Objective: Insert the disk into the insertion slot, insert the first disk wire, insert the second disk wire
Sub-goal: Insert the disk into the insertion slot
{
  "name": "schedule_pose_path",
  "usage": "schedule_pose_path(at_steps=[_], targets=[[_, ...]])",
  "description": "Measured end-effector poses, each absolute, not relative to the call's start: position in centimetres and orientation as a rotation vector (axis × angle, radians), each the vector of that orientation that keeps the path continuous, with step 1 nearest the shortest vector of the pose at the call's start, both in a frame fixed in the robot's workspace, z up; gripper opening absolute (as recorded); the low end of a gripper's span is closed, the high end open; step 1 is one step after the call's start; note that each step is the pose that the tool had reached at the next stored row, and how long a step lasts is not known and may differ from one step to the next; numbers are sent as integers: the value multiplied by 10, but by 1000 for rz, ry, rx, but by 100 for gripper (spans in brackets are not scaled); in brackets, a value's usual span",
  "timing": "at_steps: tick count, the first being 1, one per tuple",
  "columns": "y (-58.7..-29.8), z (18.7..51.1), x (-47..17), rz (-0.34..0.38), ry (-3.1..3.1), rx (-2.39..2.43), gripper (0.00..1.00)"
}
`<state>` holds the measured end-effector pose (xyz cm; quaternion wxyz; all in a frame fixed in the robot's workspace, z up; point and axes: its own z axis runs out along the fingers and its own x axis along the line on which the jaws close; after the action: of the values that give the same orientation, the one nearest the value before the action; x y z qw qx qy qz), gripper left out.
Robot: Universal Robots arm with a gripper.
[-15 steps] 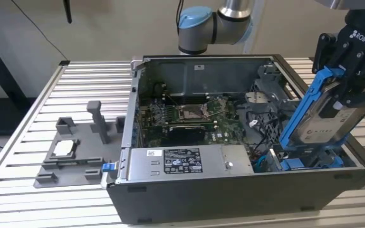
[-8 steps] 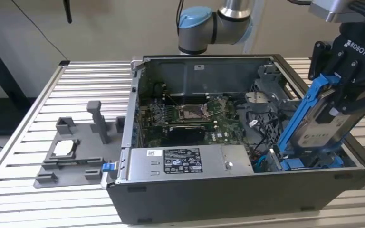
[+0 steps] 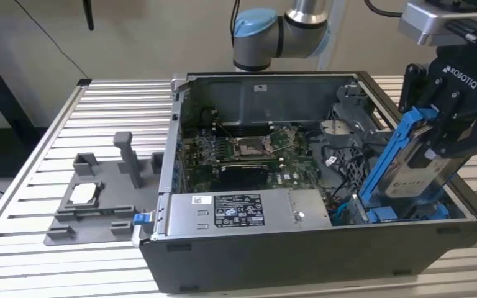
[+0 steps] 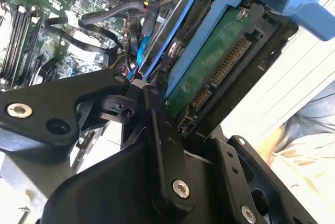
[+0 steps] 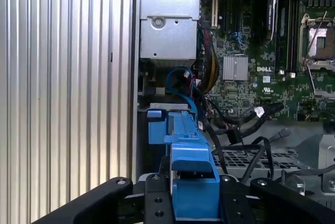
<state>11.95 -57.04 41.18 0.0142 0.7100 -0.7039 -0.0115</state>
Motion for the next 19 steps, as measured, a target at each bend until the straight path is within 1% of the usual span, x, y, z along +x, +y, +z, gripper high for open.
schedule_pose_path(at_steps=[19], targets=[[-570,378,120,-38,-2193,2212,32]])
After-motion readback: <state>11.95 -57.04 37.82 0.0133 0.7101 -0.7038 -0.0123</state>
